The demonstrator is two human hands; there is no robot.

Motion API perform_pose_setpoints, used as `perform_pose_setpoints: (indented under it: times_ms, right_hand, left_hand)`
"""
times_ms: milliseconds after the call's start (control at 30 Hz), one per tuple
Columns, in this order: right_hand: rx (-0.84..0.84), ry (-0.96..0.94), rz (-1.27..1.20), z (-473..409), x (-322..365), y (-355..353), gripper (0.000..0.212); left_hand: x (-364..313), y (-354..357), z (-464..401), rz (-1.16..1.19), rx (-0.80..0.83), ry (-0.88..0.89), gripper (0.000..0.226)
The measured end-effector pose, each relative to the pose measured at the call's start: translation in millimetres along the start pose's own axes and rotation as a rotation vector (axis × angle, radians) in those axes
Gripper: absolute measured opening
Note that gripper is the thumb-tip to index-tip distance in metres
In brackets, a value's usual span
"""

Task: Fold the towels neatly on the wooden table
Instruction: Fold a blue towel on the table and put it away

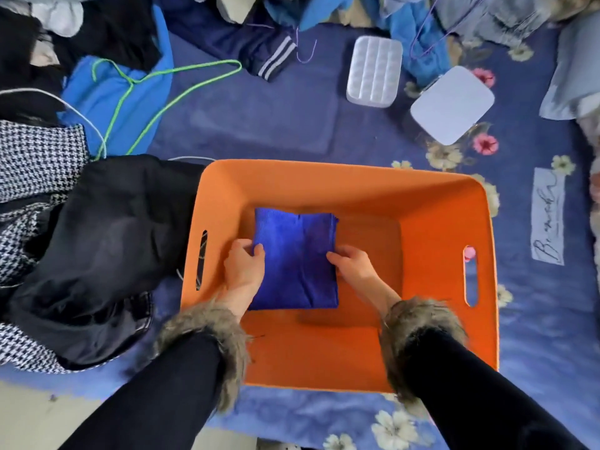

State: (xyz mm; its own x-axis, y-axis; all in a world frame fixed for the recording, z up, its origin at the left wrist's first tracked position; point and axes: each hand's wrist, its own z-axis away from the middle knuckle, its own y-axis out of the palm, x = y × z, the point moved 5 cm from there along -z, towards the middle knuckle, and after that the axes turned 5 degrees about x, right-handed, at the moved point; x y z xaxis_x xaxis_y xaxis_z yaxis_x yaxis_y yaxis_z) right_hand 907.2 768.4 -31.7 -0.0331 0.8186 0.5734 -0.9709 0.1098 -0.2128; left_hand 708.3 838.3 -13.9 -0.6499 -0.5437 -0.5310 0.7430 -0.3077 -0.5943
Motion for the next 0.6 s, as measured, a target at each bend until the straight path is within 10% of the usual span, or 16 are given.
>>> perform_pose_setpoints:
  times_ms: [267, 600]
  right_hand:
    - [0.021, -0.559, 1.215, 13.5, 7.1, 27.7, 0.084]
    - [0.103, -0.467, 1.365, -20.3, 1.2, 41.3, 0.105]
  left_hand:
    - [-0.4, 34.7, 17.4, -1.054, 0.362, 0.535, 0.092]
    - [12.6, 42.5, -17.2, -1.35, 0.282, 0.517, 0.111]
